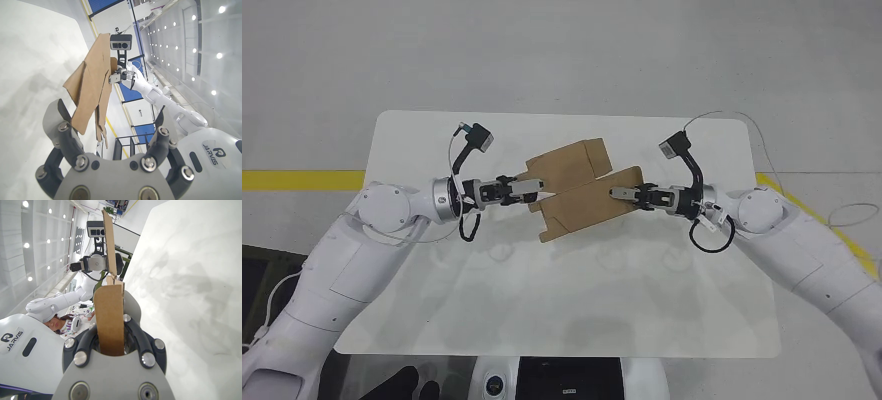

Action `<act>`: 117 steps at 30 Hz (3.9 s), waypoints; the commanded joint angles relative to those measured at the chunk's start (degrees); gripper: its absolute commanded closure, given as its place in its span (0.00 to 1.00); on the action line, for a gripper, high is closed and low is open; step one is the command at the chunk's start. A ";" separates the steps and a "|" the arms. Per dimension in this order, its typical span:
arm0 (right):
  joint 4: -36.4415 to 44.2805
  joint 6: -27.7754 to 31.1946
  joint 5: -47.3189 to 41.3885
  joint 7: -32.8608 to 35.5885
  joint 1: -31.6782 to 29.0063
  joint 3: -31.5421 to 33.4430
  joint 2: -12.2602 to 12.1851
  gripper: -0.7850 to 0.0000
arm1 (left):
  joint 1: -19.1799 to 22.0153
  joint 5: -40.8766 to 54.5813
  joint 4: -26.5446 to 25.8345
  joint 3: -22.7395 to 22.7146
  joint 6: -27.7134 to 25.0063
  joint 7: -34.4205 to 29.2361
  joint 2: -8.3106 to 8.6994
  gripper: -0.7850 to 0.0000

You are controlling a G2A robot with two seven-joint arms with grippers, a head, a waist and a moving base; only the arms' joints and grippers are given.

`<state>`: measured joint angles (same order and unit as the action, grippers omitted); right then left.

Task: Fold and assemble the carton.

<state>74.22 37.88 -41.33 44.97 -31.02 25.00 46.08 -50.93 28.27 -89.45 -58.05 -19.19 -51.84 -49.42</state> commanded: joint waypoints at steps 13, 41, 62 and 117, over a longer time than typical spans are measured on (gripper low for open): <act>1.95 -4.57 4.70 -0.53 -4.49 4.96 0.09 1.00 | -1.36 2.56 -2.92 -3.86 0.04 -2.96 -0.11 0.00; 4.13 -6.28 8.65 1.44 -10.05 13.94 1.38 1.00 | 2.05 -0.75 1.99 -1.23 2.33 -0.88 -2.90 0.62; 4.88 -8.22 11.21 3.12 -13.38 19.30 2.46 1.00 | 3.52 -10.30 3.35 -0.42 4.82 -1.18 -3.99 0.22; 5.10 -10.38 17.31 6.21 -18.05 28.08 5.57 0.00 | 2.81 -9.87 4.99 -1.58 6.48 -4.02 -6.20 1.00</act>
<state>79.47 27.48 -24.63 51.40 -48.96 52.68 51.73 -48.08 18.38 -84.33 -59.35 -12.52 -55.58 -55.67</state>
